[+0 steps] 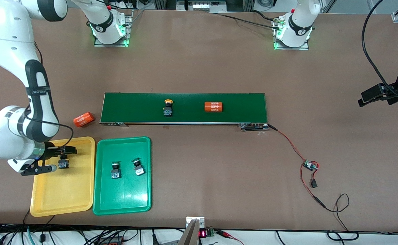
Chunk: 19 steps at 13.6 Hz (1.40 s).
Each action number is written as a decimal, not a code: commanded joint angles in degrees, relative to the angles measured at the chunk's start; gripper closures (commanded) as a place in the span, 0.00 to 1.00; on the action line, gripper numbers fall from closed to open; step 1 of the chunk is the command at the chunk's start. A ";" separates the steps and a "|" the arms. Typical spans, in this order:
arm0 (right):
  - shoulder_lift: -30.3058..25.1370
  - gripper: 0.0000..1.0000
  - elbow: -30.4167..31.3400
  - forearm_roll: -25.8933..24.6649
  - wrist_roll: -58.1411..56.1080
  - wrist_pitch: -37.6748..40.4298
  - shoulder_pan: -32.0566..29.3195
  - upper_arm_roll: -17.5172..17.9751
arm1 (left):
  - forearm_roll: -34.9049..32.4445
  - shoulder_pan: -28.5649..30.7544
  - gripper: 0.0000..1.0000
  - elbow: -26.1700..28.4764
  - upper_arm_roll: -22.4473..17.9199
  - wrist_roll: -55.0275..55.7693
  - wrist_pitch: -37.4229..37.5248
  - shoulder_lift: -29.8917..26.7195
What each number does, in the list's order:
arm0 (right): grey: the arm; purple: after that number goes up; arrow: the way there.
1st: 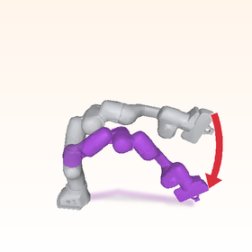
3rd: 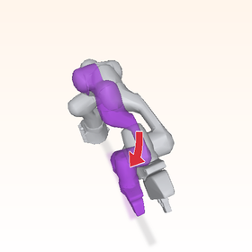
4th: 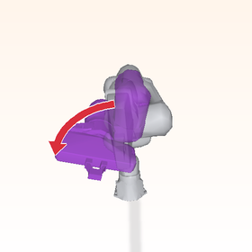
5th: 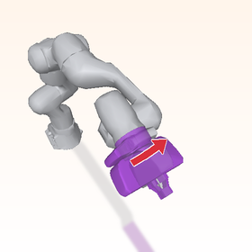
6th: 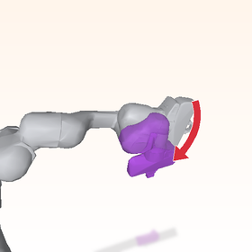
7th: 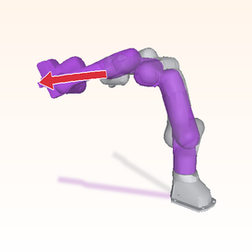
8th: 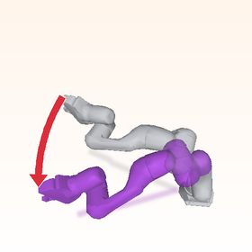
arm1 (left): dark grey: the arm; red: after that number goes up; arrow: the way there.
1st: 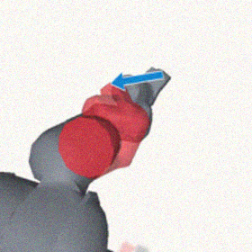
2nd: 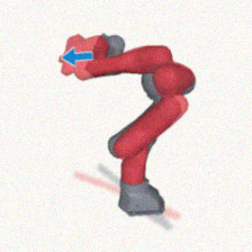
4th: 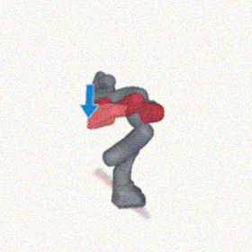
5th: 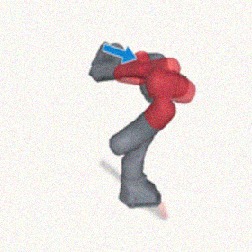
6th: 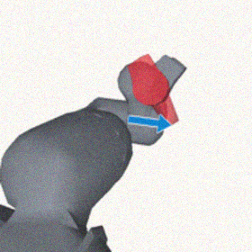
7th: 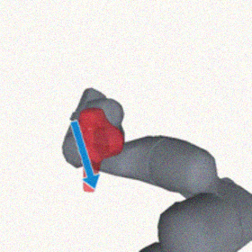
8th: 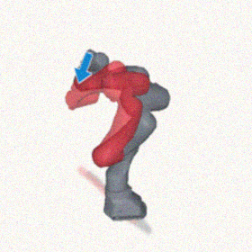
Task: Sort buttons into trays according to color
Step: 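Lower the button into the yellow tray and open the right gripper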
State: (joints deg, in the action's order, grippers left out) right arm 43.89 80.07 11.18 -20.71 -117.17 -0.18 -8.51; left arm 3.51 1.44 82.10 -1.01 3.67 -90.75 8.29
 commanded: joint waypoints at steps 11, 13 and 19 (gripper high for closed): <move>-28.94 0.00 32.07 -0.10 31.15 -1.39 20.19 -0.02 | -2.10 0.23 0.00 0.79 2.15 -1.47 2.41 -2.05; -29.74 0.00 32.43 -0.45 36.42 -1.92 23.89 -0.02 | -2.19 0.23 0.00 0.78 2.06 -1.82 2.42 -1.97; -27.82 0.00 34.89 -2.83 46.20 -8.43 33.04 -0.02 | -2.02 0.32 0.00 0.79 2.06 -4.72 1.63 -2.14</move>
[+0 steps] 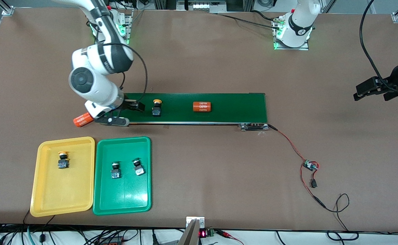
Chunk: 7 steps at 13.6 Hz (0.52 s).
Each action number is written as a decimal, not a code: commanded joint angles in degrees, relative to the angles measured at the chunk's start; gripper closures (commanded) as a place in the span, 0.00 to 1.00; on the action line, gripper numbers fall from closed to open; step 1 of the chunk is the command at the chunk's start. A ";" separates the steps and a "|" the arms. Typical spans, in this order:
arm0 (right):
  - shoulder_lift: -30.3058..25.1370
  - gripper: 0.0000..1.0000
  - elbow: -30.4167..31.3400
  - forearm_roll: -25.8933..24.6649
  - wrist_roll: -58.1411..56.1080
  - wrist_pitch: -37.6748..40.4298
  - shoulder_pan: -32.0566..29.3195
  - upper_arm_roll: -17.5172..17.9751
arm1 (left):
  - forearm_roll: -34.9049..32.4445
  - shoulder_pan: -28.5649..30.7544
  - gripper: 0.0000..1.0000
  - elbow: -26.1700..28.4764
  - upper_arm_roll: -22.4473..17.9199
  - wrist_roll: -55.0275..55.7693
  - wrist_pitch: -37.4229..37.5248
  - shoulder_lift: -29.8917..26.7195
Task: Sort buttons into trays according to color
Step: 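Grasp another orange-ringed button on the conveyor with the right gripper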
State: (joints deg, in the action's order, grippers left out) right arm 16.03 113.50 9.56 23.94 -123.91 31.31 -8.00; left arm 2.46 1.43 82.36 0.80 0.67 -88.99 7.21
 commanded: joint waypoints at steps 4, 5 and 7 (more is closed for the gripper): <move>1.81 0.00 1.28 -1.47 1.63 -3.70 2.62 -0.53 | -0.97 0.50 0.00 0.52 0.08 -1.73 0.05 -1.06; 2.16 0.00 1.28 -1.47 1.63 -4.32 2.62 -0.44 | -0.97 0.50 0.00 0.61 0.08 -1.73 0.13 -1.06; 3.56 0.00 1.20 -1.47 1.63 -5.11 3.14 -0.53 | -0.97 0.59 0.00 0.61 -0.10 -1.73 0.22 -1.06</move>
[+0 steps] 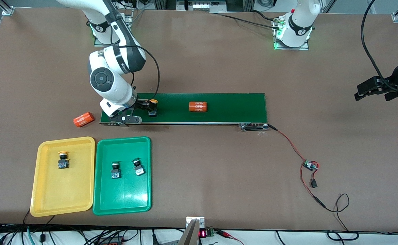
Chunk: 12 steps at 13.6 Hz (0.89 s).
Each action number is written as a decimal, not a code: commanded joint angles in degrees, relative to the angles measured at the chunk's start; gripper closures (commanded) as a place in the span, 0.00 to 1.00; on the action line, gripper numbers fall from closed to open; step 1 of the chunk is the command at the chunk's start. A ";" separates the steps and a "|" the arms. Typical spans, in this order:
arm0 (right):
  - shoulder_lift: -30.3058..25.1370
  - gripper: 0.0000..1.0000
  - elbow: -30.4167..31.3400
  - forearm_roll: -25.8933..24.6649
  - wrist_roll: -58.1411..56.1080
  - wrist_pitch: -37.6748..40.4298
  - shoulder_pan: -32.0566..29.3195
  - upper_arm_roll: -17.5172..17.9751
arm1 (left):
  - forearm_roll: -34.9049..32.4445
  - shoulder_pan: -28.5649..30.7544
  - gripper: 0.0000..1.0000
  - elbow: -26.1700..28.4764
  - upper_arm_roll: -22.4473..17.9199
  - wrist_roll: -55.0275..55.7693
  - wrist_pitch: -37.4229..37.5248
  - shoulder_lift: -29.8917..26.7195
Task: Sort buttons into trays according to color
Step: 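Grasp another orange-ringed button on the conveyor with the right gripper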
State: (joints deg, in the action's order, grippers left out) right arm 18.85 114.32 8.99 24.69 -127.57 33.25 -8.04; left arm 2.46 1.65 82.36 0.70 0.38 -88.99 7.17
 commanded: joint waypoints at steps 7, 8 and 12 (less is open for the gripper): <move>3.99 0.06 0.29 -2.48 0.79 -3.21 1.82 -0.49 | -0.71 1.60 0.00 0.96 0.01 -1.44 0.22 -1.01; 4.17 0.28 0.29 -3.96 0.79 -3.56 1.74 -0.49 | -0.71 1.60 0.00 0.96 0.01 -1.44 0.22 -1.01; 3.91 0.94 0.20 -4.42 0.53 -2.86 0.95 -0.57 | -0.62 1.86 0.00 1.05 0.01 -1.44 0.31 -1.01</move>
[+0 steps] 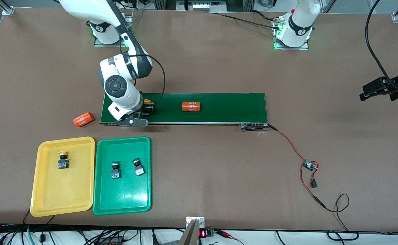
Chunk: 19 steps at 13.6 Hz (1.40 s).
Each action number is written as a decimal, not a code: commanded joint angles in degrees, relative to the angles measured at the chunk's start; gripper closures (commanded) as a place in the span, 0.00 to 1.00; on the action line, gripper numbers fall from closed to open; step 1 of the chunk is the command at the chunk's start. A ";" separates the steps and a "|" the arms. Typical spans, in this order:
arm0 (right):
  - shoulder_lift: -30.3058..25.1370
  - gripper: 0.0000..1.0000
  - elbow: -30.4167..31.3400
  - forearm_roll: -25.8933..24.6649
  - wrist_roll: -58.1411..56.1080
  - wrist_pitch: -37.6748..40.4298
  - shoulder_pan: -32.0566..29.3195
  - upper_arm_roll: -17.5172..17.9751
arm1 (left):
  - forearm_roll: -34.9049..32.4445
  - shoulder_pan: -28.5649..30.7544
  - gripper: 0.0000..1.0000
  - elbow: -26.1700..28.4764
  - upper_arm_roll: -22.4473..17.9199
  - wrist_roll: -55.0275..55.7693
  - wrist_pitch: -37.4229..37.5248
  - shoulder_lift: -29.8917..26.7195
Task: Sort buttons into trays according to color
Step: 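Carry the button to the yellow tray with the right gripper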
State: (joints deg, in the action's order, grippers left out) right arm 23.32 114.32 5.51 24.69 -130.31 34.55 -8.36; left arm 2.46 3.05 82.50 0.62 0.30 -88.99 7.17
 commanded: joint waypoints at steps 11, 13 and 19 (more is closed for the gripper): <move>5.66 0.97 -20.95 -1.11 -17.46 10.51 -11.67 -3.60 | -0.18 0.47 0.00 0.56 0.34 -1.36 -0.05 -0.93; 9.35 0.97 -24.05 -0.85 -22.03 10.43 -15.46 -3.51 | -0.18 0.47 0.00 0.47 0.34 -1.36 -0.13 -0.84; 18.59 0.97 -31.44 -0.59 -37.07 7.10 -24.26 -3.51 | -0.18 0.29 0.00 0.55 0.43 -1.36 0.04 -0.84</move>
State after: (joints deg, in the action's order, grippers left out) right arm 39.33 86.56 4.72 -8.89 -122.78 12.33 -12.61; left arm 2.47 3.25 82.55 0.84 0.29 -88.98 7.17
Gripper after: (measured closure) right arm 0.590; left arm 0.000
